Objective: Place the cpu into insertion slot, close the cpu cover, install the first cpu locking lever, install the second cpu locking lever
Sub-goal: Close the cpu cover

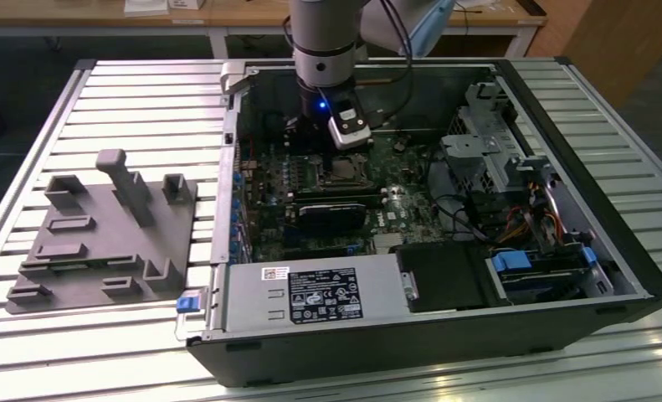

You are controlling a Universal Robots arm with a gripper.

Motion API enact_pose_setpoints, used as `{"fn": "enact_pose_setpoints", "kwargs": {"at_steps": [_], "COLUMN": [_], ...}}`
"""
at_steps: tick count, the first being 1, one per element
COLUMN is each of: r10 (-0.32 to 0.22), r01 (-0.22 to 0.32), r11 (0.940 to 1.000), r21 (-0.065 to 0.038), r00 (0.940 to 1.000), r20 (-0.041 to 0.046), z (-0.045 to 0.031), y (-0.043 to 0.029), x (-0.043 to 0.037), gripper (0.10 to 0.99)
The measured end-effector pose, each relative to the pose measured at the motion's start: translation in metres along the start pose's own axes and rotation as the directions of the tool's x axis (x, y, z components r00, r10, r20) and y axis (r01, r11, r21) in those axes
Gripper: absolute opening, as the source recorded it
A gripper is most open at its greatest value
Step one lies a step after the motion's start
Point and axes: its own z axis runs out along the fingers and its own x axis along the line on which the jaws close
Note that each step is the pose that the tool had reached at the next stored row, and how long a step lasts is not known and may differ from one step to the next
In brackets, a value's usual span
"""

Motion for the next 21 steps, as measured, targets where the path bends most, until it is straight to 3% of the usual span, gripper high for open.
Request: {"fn": "enact_pose_setpoints", "kwargs": {"at_steps": [8,21], "r10": [0.000,-0.001], "r01": [0.000,0.001], "r11": [1.0000,1.0000], "r21": [-0.002,-0.003], "r00": [1.0000,1.0000], "r20": [-0.0005,-0.0007], "z": [-0.0025,-0.0017], "y": [0.0004,-0.0023], "x": [-0.0019,0.0100], "gripper": [0.106,0.106]}}
